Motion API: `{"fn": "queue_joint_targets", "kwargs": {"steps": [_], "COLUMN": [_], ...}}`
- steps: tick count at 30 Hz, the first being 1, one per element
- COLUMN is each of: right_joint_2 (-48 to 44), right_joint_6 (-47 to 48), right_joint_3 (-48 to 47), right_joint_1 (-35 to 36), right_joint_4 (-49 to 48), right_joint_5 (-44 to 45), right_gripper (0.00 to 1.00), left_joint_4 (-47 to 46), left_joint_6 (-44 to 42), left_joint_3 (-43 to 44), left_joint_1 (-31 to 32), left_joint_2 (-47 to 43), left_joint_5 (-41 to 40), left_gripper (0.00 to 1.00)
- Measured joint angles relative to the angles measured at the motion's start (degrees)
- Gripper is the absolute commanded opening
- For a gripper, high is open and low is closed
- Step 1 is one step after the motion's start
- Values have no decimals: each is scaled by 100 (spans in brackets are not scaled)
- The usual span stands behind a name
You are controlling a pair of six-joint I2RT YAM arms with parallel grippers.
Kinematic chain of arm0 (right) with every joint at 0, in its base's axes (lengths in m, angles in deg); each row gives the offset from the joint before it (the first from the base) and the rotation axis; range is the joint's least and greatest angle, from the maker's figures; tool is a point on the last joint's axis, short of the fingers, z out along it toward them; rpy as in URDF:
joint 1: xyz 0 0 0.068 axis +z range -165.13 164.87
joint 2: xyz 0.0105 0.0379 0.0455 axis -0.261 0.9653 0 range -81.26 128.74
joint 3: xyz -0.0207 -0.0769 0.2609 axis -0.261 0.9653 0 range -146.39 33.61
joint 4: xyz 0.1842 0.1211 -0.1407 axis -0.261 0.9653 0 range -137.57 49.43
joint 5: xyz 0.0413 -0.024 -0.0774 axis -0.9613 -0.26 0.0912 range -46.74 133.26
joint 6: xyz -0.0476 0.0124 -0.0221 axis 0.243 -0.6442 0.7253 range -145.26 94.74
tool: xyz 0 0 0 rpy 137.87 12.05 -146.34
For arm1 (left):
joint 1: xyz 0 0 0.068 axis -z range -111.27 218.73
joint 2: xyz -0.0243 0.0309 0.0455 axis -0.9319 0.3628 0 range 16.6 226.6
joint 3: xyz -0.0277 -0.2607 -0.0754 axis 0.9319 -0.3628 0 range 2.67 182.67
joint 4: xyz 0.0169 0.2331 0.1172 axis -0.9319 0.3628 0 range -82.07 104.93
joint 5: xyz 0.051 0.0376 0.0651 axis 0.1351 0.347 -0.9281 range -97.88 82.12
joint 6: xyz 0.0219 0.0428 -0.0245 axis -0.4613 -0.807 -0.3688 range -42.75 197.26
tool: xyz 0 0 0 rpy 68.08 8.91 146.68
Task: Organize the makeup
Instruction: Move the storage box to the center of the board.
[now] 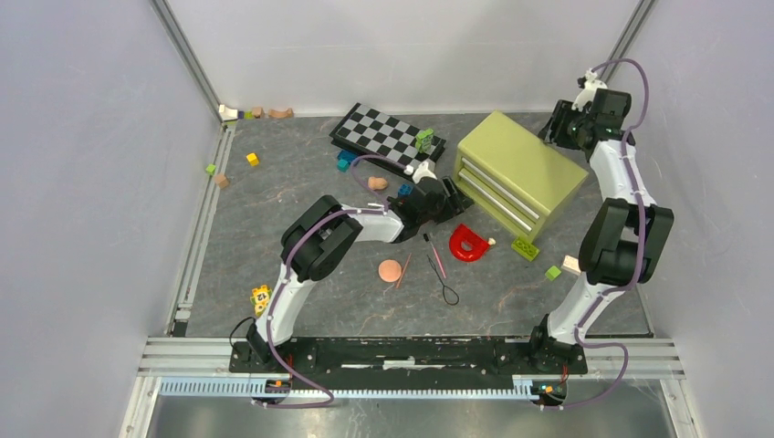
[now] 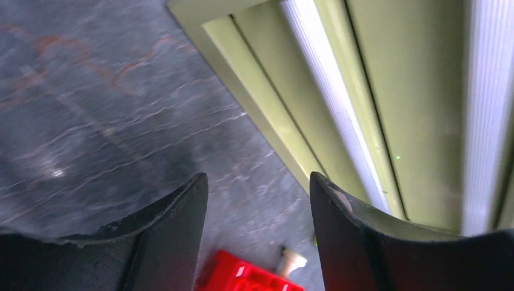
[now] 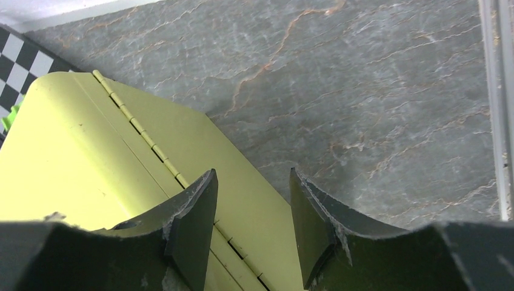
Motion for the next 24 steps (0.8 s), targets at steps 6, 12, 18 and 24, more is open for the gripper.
{"fn": "queue_joint_targets", "kwargs": {"steps": [6, 12, 18, 24], "right_joint_2": [-332, -372, -450, -533], "right_joint_6": [-33, -109, -247, -339], "right_joint_3": [457, 573, 745, 916], "right_joint_1": [243, 299, 299, 297], "right_joint_4": [-24, 76, -116, -334], "right_joint_5": [66, 166, 225, 243], "right_gripper": [53, 53, 52, 52], "left_joint_4": [-216, -483, -977, -1919], "left_joint_6": [105, 238, 763, 1261], "left_joint_3": [-380, -570, -640, -1014], "left_joint_1": [-66, -90, -90, -52], "left_joint_2": [-85, -181, -177, -177], "left_joint_5": [101, 258, 446, 566], "left_gripper": [68, 63, 53, 54]}}
